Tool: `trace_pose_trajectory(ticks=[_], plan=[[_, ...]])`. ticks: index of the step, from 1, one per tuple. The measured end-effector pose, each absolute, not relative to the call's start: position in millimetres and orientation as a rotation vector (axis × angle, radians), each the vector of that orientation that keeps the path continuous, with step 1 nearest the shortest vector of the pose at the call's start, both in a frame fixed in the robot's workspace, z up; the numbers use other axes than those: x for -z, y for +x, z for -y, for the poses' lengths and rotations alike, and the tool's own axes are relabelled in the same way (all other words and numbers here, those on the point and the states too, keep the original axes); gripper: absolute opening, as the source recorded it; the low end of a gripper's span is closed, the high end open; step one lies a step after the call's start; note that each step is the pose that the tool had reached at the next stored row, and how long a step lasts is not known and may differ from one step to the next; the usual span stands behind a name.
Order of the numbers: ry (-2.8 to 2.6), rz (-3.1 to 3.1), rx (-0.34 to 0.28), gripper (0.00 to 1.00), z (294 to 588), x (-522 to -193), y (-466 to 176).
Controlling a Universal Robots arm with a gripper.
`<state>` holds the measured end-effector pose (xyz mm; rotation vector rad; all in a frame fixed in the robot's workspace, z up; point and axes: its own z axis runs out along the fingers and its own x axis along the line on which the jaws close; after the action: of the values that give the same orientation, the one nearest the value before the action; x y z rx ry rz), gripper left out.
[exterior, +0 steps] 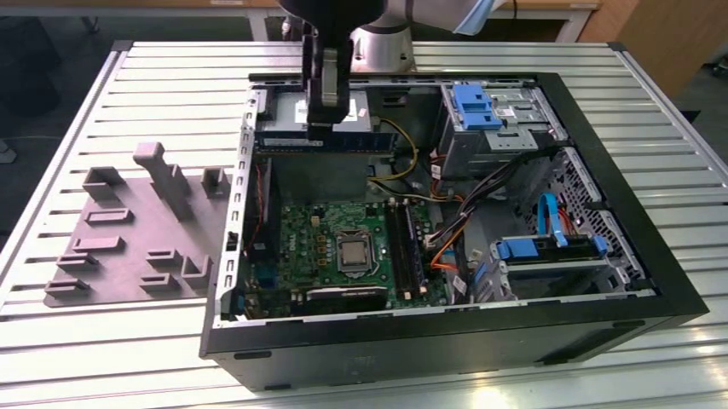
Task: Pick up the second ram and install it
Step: 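Pick up the second ram and move it above second insertion slot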
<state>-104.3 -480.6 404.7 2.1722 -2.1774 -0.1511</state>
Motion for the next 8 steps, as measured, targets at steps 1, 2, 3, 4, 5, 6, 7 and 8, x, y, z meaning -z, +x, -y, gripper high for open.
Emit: trace_pose_trajectory(ticks=[1,2,3,4,5,6,7,8], plan=[[2.172,2.177,0.152,0.11,480.6,-404.8,-102.7],[2.172,2.177,0.152,0.11,480.6,-404.7,-101.1],[2.171,2.177,0.153,0.11,480.6,-404.7,-99.6],[2.171,2.176,0.153,0.11,480.6,-404.7,-98.3],[2.171,2.176,0.153,0.11,480.6,-404.7,-97.2],[2.171,2.176,0.154,0.11,480.7,-404.7,-96.3],[2.171,2.176,0.154,0.11,480.7,-404.7,-96.0],[2.171,2.176,0.154,0.11,480.6,-404.7,-96.0]])
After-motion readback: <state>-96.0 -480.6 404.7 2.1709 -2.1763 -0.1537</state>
